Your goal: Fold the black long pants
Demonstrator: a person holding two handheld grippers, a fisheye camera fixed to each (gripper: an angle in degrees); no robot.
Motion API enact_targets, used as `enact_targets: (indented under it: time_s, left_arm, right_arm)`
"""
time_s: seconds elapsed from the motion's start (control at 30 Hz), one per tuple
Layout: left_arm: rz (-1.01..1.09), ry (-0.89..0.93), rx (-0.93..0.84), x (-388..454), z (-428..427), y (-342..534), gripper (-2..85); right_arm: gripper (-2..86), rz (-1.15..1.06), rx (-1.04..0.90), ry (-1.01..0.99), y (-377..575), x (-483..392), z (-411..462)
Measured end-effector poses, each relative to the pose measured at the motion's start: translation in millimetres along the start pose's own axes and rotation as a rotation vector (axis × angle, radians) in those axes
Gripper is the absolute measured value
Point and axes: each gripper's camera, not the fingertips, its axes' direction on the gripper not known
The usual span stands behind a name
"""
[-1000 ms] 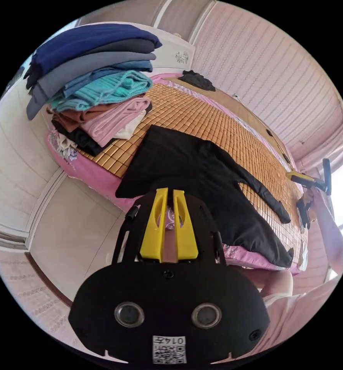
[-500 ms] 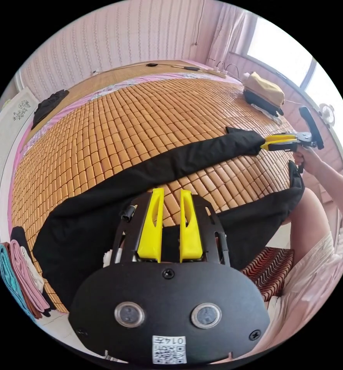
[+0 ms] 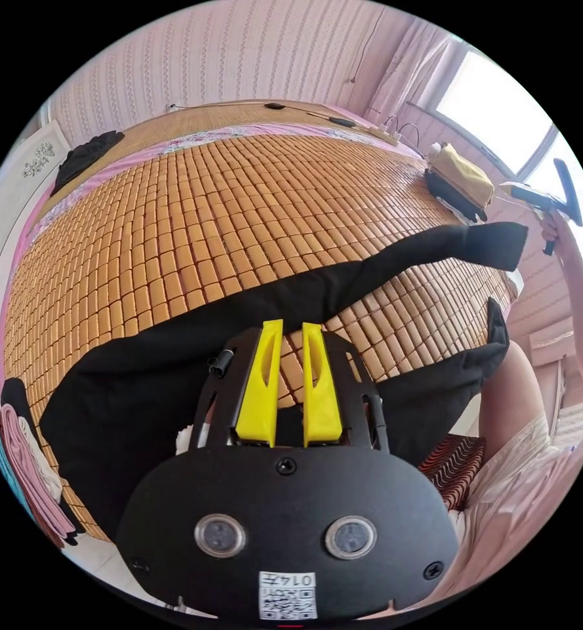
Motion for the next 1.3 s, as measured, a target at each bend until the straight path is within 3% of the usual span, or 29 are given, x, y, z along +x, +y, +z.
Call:
enact_targets:
  time_s: [0.1,0.27,0.47,0.63,0.73,0.8,0.87,0.93,1.07,1.3]
  left_arm:
    - [0.015,-0.022,0.015,-2.7,-11.1,0.1,6.0]
    - [0.065,-0.122,-0.023,-10.6,-13.4,-4.5,6.9]
    - [0.056,-0.152,-0.135,-22.2,13.7,-21.8,6.2]
    - [0.068,-0.188,-0.147,-23.5,11.9,-30.8,1.0]
    - [0.041,-0.164,-0.068,-30.8,-10.9,-35.1,0.2]
    - [0.033,-0.122,0.027,-34.5,-33.6,-33.6,0.0]
    - [0.039,-0.049,0.058,-37.1,-45.2,-28.9,-0.2]
    - [0.053,0.045,-0.008,-38.5,-37.3,-21.7,-0.5]
    - [0.056,-0.006,-0.159,-39.7,-7.9,-11.3,0.8]
    - [0.049,0.003,-0.129,-45.6,-13.6,-15.6,3.5]
  right_arm:
    - [4.5,0.013,-0.086,-0.077,22.0,-5.9,49.0]
    - [12.4,0.139,-0.226,-0.032,77.7,-11.4,118.2]
    - [4.8,0.354,-0.199,0.021,115.3,2.4,173.1]
    - [-0.3,0.33,-0.172,0.013,118.7,0.4,181.4]
    - [-0.5,0.313,0.004,0.042,111.1,1.2,150.6]
    - [-0.4,0.231,0.301,0.086,119.8,-11.0,101.3]
    - [-0.2,0.204,0.391,0.168,139.7,-21.0,87.3]
    - [0.4,0.225,0.35,0.242,163.6,-23.1,100.6]
    - [2.0,0.357,0.076,0.263,210.5,-8.8,161.6]
    - [7.1,0.423,0.095,0.07,196.5,-4.7,194.6]
